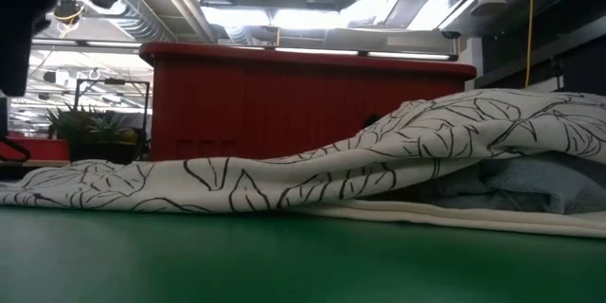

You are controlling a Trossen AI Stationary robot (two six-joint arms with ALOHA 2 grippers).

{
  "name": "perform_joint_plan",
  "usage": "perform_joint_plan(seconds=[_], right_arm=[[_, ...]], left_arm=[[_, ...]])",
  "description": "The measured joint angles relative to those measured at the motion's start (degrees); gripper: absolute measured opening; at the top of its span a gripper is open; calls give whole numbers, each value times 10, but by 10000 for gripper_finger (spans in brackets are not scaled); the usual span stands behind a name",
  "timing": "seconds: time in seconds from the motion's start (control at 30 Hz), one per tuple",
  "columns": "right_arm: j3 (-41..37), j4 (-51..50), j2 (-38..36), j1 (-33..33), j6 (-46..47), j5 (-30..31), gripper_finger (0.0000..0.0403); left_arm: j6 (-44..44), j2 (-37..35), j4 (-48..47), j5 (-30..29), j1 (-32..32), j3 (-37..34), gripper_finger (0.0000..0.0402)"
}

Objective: Fold laundry
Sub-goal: Fold the patterned white shirt

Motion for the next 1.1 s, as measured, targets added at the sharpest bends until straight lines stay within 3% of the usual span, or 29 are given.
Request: perform_joint_plan(seconds=[0.17,0.4,0.73,0.87,1.1], right_arm=[[0,0,0,0,0,0,99],[0,0,0,0,1,0,99],[0,0,0,0,1,0,99],[0,0,0,0,1,0,99],[0,0,0,0,1,0,99]], left_arm=[[-26,0,19,11,25,-34,206],[-41,0,131,15,54,-100,196],[-70,0,202,41,81,-182,191],[-70,-1,256,39,82,-197,191],[-70,-1,262,38,82,-198,191]])
